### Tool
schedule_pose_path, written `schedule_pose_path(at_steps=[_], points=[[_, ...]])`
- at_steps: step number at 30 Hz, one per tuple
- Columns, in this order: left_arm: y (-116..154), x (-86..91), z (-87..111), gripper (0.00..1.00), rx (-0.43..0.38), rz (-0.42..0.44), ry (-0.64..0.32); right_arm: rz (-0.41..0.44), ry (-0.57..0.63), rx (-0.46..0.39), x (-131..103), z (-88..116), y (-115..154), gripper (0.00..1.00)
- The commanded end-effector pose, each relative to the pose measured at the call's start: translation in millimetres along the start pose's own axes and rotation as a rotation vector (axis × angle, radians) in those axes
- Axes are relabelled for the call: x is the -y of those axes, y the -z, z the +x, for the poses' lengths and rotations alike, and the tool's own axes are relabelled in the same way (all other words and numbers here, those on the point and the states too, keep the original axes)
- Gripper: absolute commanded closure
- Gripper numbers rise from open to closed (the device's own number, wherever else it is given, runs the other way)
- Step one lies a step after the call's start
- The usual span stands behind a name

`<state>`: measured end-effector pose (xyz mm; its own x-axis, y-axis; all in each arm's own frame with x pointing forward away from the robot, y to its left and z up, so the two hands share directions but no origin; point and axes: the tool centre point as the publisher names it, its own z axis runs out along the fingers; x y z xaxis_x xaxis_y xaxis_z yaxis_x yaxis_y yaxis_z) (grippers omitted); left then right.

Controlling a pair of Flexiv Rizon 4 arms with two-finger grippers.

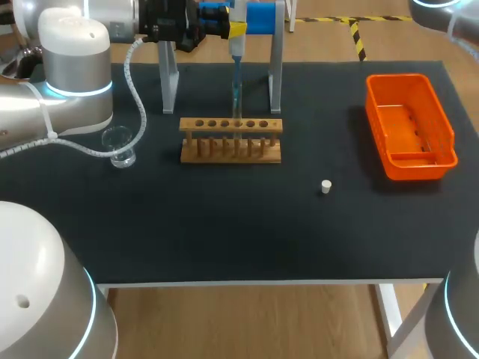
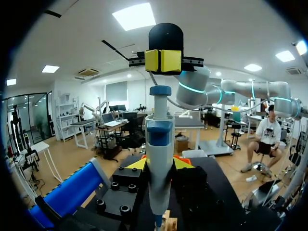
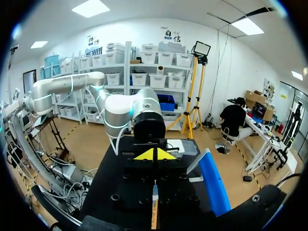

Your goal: Invert the test tube, pick up the pipette, mount the tip to pipette, aspirate from beaker and dispense into the tube, eject the tip, return the pipette, and cap with the stopper.

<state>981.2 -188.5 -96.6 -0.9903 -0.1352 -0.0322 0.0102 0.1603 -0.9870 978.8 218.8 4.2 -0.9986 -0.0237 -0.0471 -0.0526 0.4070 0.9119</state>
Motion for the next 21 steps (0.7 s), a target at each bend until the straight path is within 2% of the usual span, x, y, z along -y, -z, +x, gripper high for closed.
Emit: schedule_pose_path(at_steps=[1,21], points=[[0.4,0.3,-0.6,1.0,-0.001,-0.001,0.0,0.006,-0.003,-0.01,-1.3,-2.8,-1.1,1.0],[0.4,0.3,-0.6,1.0,-0.001,-0.001,0.0,0.026,-0.022,-0.024,8.3,-2.7,-5.1,1.0]])
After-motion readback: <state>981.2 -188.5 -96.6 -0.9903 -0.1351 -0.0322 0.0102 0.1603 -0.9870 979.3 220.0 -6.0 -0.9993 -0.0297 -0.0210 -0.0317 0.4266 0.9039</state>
